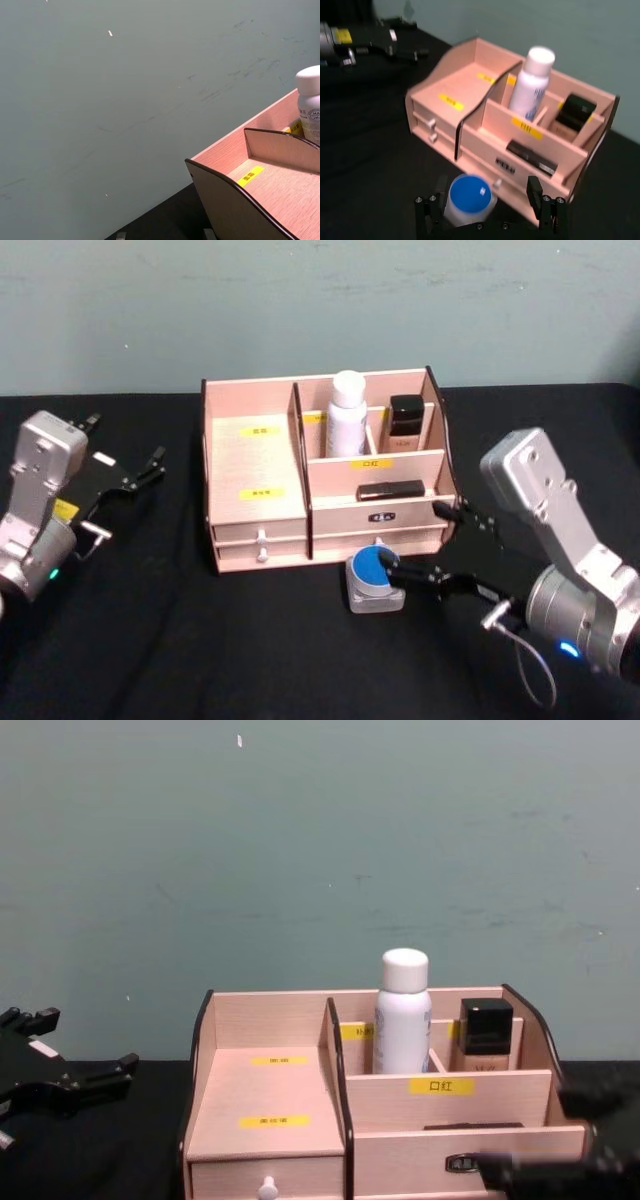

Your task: Pick up the facial cleanser and watermelon frost from the table and place them into the tiered storage box.

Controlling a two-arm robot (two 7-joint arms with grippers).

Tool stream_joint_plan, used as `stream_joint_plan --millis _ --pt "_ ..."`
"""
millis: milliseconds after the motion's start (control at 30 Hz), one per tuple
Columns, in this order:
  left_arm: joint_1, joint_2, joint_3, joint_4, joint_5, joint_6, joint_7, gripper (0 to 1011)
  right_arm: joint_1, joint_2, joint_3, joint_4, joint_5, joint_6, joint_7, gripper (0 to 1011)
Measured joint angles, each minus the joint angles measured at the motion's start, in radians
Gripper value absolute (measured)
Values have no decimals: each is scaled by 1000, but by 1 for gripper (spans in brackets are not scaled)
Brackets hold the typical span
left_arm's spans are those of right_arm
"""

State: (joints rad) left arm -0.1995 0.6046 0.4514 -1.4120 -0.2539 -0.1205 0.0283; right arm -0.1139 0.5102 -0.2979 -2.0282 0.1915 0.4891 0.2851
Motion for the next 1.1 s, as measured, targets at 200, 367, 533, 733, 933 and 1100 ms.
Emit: stream_joint_plan --millis 200,367,533,733,933,1100 --pt "0 0 0 0 0 0 0 1001 -39 -11 -5 -3 -28 35 -20 1002" --pt "0 0 0 0 0 0 0 1001 -48 -32 -15 9 -46 71 -30 1002" --pt "0 0 0 0 0 0 0 1001 -48 -51 -21 22 -57 86 -26 1002" --pt "0 0 0 0 0 0 0 1001 -43 -69 -20 36 -64 87 -16 1003" --pt "0 0 0 0 0 0 0 1001 -34 -93 -17 53 -66 91 -2 1002" --pt "0 0 0 0 0 0 0 1001 -18 -115 -22 77 -80 98 2 1002"
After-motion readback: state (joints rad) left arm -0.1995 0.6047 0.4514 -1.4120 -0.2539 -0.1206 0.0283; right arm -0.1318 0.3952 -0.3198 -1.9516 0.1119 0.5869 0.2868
